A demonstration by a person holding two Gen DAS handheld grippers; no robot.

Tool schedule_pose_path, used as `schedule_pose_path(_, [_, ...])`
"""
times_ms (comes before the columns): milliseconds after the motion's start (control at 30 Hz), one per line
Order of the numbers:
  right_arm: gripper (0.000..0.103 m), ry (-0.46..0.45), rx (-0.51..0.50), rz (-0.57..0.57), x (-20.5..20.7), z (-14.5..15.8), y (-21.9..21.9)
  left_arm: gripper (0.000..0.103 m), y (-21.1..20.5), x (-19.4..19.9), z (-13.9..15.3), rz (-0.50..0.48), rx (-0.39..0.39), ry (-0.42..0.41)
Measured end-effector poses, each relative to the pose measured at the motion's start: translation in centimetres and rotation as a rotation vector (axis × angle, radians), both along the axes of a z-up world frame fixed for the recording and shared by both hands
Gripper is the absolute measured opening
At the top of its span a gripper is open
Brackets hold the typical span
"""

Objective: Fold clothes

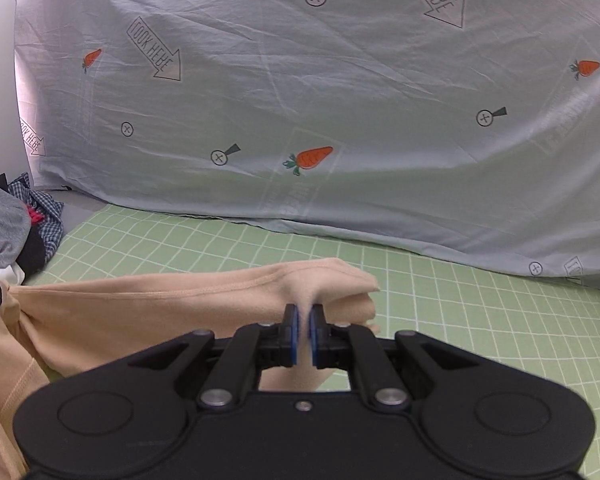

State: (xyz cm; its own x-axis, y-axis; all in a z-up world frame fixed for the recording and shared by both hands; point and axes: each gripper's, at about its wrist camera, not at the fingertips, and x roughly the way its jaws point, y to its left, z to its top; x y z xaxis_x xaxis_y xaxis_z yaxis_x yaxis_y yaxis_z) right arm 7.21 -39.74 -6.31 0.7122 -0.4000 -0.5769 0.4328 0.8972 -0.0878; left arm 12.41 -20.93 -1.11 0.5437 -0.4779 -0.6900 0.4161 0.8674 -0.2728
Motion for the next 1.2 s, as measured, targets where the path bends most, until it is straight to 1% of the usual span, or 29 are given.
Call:
schedule_pose_path(67, [0.006,0.016,0.004,-0.023,-2.1,-0.2,-2.1,0.017,-2.3,-1.5,-0.7,-0.031,0.005,0.023])
schedule_pose_path(200, [0.006,0.045,-0.006,-0.058,-6.2,-0.4,-6.4,0.017,-7.3,-4.5,-1.1,-0.074,0.007,0.042])
schedule_pose_path(333, [0.006,0.038,-0.024,-0.123,-10.2,0.1,-11.9,0.017,-12.5,-7.7,-1.5,-0.12,-0.017,0.061])
schedule_pose_path(433, [0.006,0.03,-0.038,-0.173,-13.2,0.5,-16.0,0.017,-17.5,-10.3,-1.8,-0.194,-0.038,0.054])
schedule_pose_path(500, [0.007,0.024,-0.047,-0.206,-15.2,0.7,-18.8,0.02,-20.5,-11.8,-2.2,-0.245,-0.042,0.056])
schedule_pose_path(567, [0.007,0.025,-0.031,-0.247,-16.9,0.7,-21.2,0.023,-21.8,-12.8,-2.8,-0.283,-0.012,0.065])
schedule_pose_path(667, [0.011,0.035,0.023,-0.305,-19.1,0.0,-23.8,0.027,-23.3,-14.2,-3.7,-0.336,0.045,0.08])
schedule_pose_path(700, [0.015,0.044,0.036,-0.32,-19.7,-0.4,-24.0,0.031,-23.8,-14.7,-4.0,-0.354,0.064,0.085])
schedule_pose_path(733, [0.023,0.056,0.046,-0.333,-20.1,-1.0,-24.1,0.034,-23.6,-15.1,-4.4,-0.365,0.084,0.093])
schedule_pose_path(767, [0.029,0.065,0.062,-0.342,-20.5,-1.5,-23.9,0.039,-22.8,-15.1,-4.7,-0.361,0.1,0.103])
schedule_pose_path(800, [0.041,0.072,0.081,-0.348,-20.8,-2.0,-23.5,0.045,-21.9,-15.0,-4.9,-0.352,0.112,0.112])
schedule_pose_path(833, [0.045,0.08,0.1,-0.354,-21.2,-2.6,-23.1,0.048,-21.1,-14.8,-5.0,-0.339,0.119,0.118])
schedule_pose_path(900, [0.047,0.093,0.135,-0.347,-21.2,-3.5,-21.9,0.053,-19.1,-14.1,-5.0,-0.304,0.131,0.123])
schedule_pose_path(967, [0.049,0.092,0.161,-0.316,-20.5,-3.9,-20.2,0.057,-17.0,-13.1,-4.7,-0.256,0.152,0.11])
schedule_pose_path(1067, [0.055,0.078,0.186,-0.249,-18.7,-3.4,-17.7,0.059,-13.5,-11.4,-3.7,-0.16,0.185,0.078])
schedule_pose_path(1133, [0.061,0.057,0.206,-0.192,-17.2,-2.7,-15.7,0.061,-10.9,-9.9,-2.9,-0.105,0.187,0.072])
schedule_pose_path(1200, [0.065,0.038,0.231,-0.14,-15.7,-2.0,-13.8,0.065,-8.3,-8.4,-2.3,-0.04,0.184,0.078])
